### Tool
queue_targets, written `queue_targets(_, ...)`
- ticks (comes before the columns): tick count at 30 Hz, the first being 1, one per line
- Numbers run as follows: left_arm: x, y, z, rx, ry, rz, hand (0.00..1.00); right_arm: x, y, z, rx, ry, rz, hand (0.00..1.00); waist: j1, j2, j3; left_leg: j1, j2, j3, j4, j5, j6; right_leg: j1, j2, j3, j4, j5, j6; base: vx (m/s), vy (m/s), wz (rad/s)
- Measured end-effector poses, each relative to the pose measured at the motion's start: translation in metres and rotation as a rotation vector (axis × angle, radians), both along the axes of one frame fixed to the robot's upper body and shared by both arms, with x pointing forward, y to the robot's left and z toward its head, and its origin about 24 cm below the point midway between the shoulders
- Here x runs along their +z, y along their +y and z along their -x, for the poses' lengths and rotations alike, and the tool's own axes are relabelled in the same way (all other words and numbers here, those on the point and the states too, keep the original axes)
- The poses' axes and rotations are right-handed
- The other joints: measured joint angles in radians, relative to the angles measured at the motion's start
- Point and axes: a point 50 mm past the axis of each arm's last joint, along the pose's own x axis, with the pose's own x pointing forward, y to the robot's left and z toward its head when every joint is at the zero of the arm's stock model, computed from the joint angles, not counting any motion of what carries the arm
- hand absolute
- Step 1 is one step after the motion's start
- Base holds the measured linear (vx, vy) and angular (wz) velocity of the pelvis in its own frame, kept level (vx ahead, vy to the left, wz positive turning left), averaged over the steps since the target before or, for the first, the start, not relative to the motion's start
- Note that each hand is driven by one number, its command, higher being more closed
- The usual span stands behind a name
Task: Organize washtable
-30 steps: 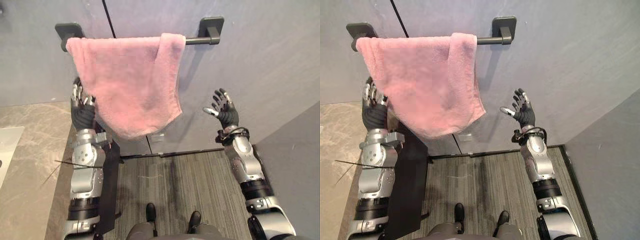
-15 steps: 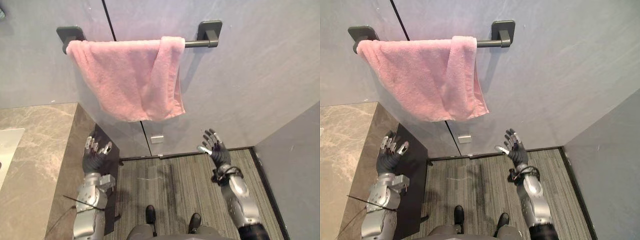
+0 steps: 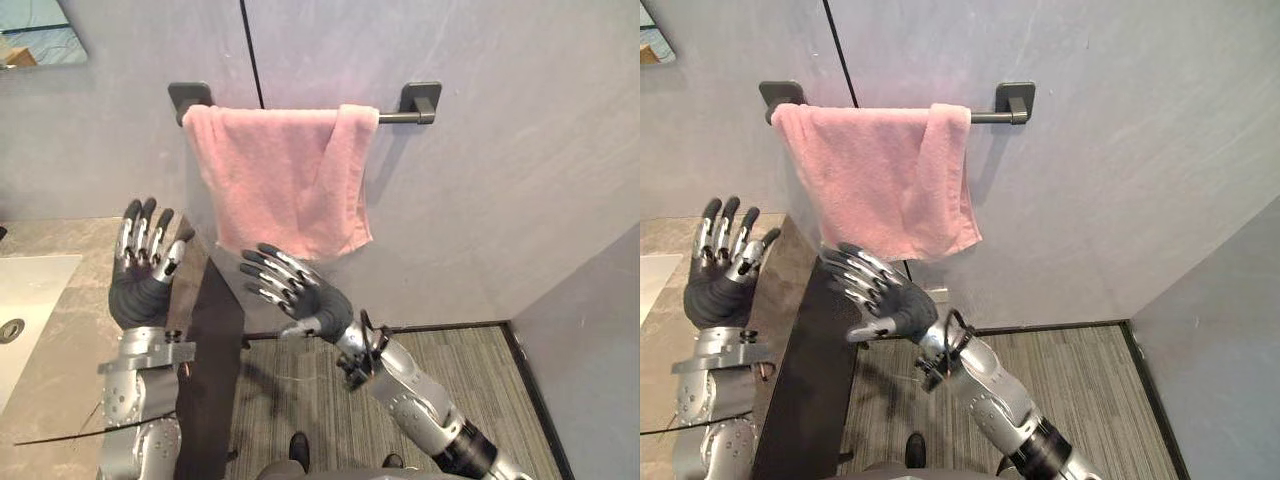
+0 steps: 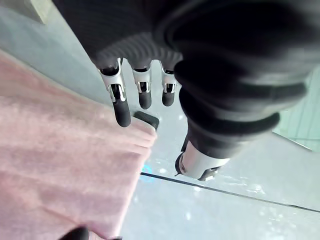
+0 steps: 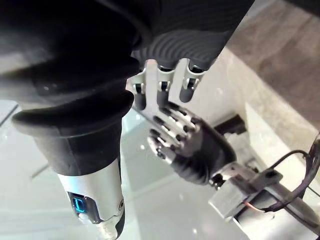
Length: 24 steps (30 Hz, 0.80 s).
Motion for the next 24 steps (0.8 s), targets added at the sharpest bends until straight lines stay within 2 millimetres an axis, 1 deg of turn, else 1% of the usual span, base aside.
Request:
queue_targets(2, 0.01, 0.0, -0.005, -0.018, -0.041, -0.026, 0.0, 0.005, 0.008, -0.006, 0.004, -0.026, 0.009, 0.0, 0.001, 0.0, 0.0, 0.0, 0.0, 0.0, -0.001, 0.0, 0.0, 0.001, 0.0, -0.001, -0.001, 0.0, 0.0, 0.0, 0.0, 0.0)
queue_targets(4, 0.018, 0.001, -0.014, -0.03, -0.069, -0.06, 0.0, 0.005, 0.015, -0.012, 0.005, -0.041, 0.042, 0.0, 0.006, 0.0, 0.0, -0.005, 0.0, 0.0, -0.001, 0.0, 0.0, -0.004, 0.001, -0.002, -0.003, 0.0, 0.0, 0.0, 0.0, 0.0)
queue_targets(5, 0.024, 0.002, -0.021, -0.043, -0.082, -0.079, 0.0, 0.005, 0.016, -0.016, -0.005, -0.054, 0.068, 0.0, 0.02, 0.0, 0.0, -0.016, 0.001, 0.001, -0.001, 0.0, 0.0, -0.016, 0.002, -0.002, -0.004, 0.0, -0.001, 0.01, -0.004, -0.03)
queue_targets(7, 0.032, 0.007, -0.032, -0.043, -0.093, -0.127, 0.0, 0.005, 0.018, -0.025, -0.035, -0.07, 0.119, 0.0, 0.024, 0.0, 0.0, -0.041, 0.002, 0.0, 0.0, 0.008, 0.006, -0.033, 0.006, -0.003, -0.018, 0.011, -0.005, 0.0, 0.0, 0.0)
queue_targets(9, 0.039, 0.015, -0.044, -0.037, -0.085, -0.19, 0.0, 0.004, 0.016, -0.035, -0.094, -0.085, 0.167, 0.0, 0.025, -0.001, -0.001, -0.069, 0.002, 0.0, 0.0, 0.02, 0.012, -0.054, 0.01, -0.003, -0.033, 0.025, -0.006, 0.04, -0.009, 0.04)
queue_targets(10, 0.043, 0.018, -0.051, -0.042, -0.076, -0.216, 0.0, 0.005, 0.01, -0.04, -0.133, -0.09, 0.178, 0.0, 0.026, -0.001, 0.0, -0.077, 0.001, 0.001, 0.0, 0.021, 0.012, -0.06, 0.01, -0.004, -0.036, 0.027, -0.005, 0.05, -0.002, 0.04)
queue_targets(12, 0.046, 0.02, -0.057, -0.056, -0.072, -0.242, 0.0, 0.006, 0.001, -0.046, -0.182, -0.106, 0.186, 0.0, 0.025, -0.001, 0.0, -0.084, -0.001, 0.001, 0.0, 0.021, 0.012, -0.067, 0.01, -0.003, -0.036, 0.026, -0.005, 0.06, 0.0, 0.0)
queue_targets(13, 0.048, 0.02, -0.06, -0.063, -0.072, -0.25, 0.0, 0.006, -0.003, -0.049, -0.199, -0.108, 0.188, 0.0, 0.025, -0.001, 0.0, -0.087, -0.002, 0.001, 0.0, 0.021, 0.012, -0.069, 0.009, -0.003, -0.036, 0.026, -0.005, 0.06, 0.004, -0.01)
queue_targets(15, 0.052, 0.015, -0.07, -0.113, -0.075, -0.271, 0.0, 0.01, -0.023, -0.063, -0.283, -0.119, 0.201, 0.0, 0.025, 0.001, 0.013, -0.094, -0.002, 0.002, 0.0, 0.021, 0.012, -0.082, 0.005, -0.001, -0.029, 0.026, -0.005, 0.03, 0.016, -0.04)
queue_targets(16, 0.053, 0.014, -0.071, -0.119, -0.074, -0.275, 0.0, 0.011, -0.025, -0.064, -0.294, -0.122, 0.201, 0.0, 0.025, 0.001, 0.014, -0.097, -0.002, 0.003, 0.0, 0.021, 0.012, -0.086, 0.004, 0.0, -0.027, 0.026, -0.005, 0.0, 0.02, -0.11)
queue_targets(17, 0.054, 0.011, -0.074, -0.153, -0.073, -0.279, 0.0, 0.015, -0.035, -0.073, -0.345, -0.128, 0.199, 0.0, 0.025, 0.004, 0.022, -0.108, -0.001, 0.007, 0.003, 0.021, 0.012, -0.104, 0.003, 0.003, -0.016, 0.025, -0.006, -0.02, 0.019, -0.13)
queue_targets(18, 0.057, 0.007, -0.077, -0.186, -0.078, -0.29, 0.0, 0.02, -0.045, -0.082, -0.403, -0.128, 0.194, 0.0, 0.024, 0.008, 0.045, -0.11, -0.001, 0.012, 0.009, 0.021, 0.012, -0.112, 0.0, 0.008, -0.004, 0.023, -0.006, -0.04, 0.022, -0.15)
queue_targets(20, 0.062, 0.0, -0.08, -0.238, -0.093, -0.304, 0.0, 0.028, -0.058, -0.09, -0.473, -0.135, 0.184, 0.0, 0.026, 0.012, 0.062, -0.124, -0.001, 0.021, 0.015, 0.021, 0.012, -0.141, -0.006, 0.026, 0.023, 0.015, -0.009, -0.05, 0.029, -0.14)
queue_targets(21, 0.066, -0.004, -0.083, -0.279, -0.094, -0.329, 0.0, 0.035, -0.064, -0.094, -0.505, -0.148, 0.178, 0.0, 0.027, 0.013, 0.079, -0.127, 0.001, 0.029, 0.018, 0.021, 0.012, -0.154, -0.008, 0.03, 0.042, 0.008, -0.009, -0.05, 0.023, -0.14)
queue_targets(22, 0.067, -0.006, -0.085, -0.304, -0.086, -0.346, 0.0, 0.037, -0.065, -0.096, -0.519, -0.152, 0.171, 0.0, 0.026, 0.013, 0.082, -0.131, 0.001, 0.031, 0.019, 0.021, 0.012, -0.164, -0.01, 0.031, 0.053, 0.004, -0.01, -0.04, 0.009, -0.1)
queue_targets(24, 0.067, -0.02, -0.088, -0.432, -0.038, -0.443, 0.0, 0.042, -0.069, -0.097, -0.543, -0.158, 0.145, 0.0, 0.026, 0.017, 0.086, -0.142, 0.001, 0.041, 0.026, 0.02, 0.012, -0.192, -0.02, 0.034, 0.098, -0.017, -0.01, -0.01, 0.001, -0.02)
